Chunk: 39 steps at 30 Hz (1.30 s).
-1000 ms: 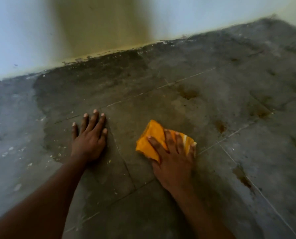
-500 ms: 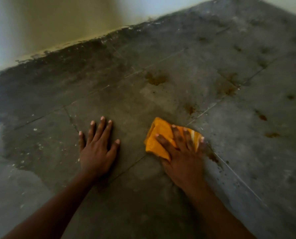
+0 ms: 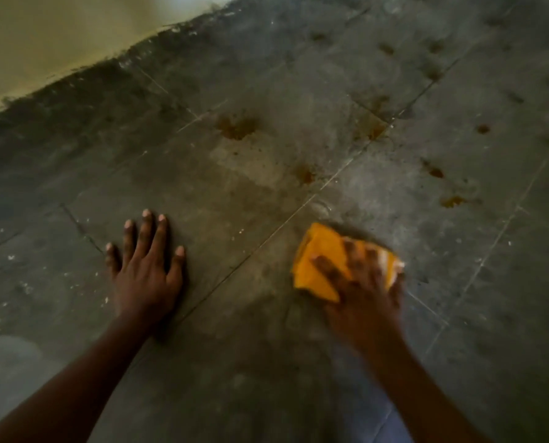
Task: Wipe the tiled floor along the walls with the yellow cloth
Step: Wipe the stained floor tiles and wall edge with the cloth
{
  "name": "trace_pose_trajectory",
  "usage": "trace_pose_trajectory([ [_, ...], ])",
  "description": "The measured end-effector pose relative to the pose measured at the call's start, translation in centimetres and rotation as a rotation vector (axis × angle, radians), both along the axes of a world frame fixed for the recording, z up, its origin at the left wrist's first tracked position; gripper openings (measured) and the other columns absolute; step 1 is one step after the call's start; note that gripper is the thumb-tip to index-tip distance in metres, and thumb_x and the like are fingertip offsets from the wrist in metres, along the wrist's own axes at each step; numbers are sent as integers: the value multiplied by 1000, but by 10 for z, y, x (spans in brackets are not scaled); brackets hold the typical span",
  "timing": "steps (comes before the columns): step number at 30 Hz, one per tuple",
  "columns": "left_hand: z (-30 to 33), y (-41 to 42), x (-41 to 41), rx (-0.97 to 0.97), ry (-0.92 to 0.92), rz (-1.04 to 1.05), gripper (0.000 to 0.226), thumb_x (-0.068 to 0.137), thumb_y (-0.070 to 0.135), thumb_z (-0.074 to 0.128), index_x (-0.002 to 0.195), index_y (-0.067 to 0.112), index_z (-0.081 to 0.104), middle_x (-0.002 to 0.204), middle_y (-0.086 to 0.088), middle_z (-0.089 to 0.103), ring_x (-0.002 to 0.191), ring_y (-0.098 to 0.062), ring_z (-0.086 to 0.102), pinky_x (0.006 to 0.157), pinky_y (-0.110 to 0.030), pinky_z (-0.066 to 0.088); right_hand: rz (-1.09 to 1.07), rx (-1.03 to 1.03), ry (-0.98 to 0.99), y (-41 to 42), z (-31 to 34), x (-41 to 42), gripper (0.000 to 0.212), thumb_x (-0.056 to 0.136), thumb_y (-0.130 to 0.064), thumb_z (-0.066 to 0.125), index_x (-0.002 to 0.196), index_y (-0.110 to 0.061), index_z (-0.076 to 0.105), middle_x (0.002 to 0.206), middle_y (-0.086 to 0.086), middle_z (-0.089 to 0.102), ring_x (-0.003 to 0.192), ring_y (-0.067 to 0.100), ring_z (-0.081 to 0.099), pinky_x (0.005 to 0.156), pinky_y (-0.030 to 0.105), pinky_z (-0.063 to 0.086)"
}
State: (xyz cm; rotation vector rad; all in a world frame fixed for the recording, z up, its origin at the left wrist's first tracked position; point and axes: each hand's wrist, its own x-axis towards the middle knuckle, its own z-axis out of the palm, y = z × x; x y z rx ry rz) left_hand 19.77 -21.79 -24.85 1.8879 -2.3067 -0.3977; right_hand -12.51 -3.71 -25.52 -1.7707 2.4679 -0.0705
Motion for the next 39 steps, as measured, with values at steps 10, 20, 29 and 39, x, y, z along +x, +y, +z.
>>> trace_pose_trajectory([
  [10, -2, 9, -9, -2, 44, -134, 76, 100, 62, 17, 167, 28, 7, 175, 7, -4, 161, -12, -9, 131, -45, -6, -137, -10, 1, -17, 4, 27, 72, 89, -69, 33, 156, -62, 10, 174, -3, 9, 158, 37, 10, 116, 79, 8],
  [20, -6, 42, -116, 20, 59, -332, 86, 92, 68, 16, 168, 28, 8, 175, 8, -6, 160, -10, -12, 130, -47, -9, -502, -60, -126, 14, 9, -39, 70, 85, -87, 21, 152, -66, 19, 173, -7, 11, 160, 31, 3, 117, 77, 0],
  [29, -6, 27, -128, -20, 41, -220, 90, 92, 71, 20, 168, 23, 10, 176, 4, -1, 162, -14, -5, 131, -50, -4, -450, -221, -46, 61, 6, 0, 54, 93, -74, 41, 127, -34, 55, 146, 4, 56, 142, 33, 47, 119, 73, 14],
  [39, -7, 28, -129, -52, 18, -230, 87, 95, 73, 17, 168, 25, 9, 176, 7, -3, 162, -12, -7, 131, -50, -3, -555, -207, -45, -40, 1, -72, 78, 94, -63, 31, 165, -36, 14, 175, -3, 10, 161, 34, -1, 123, 66, -6],
])
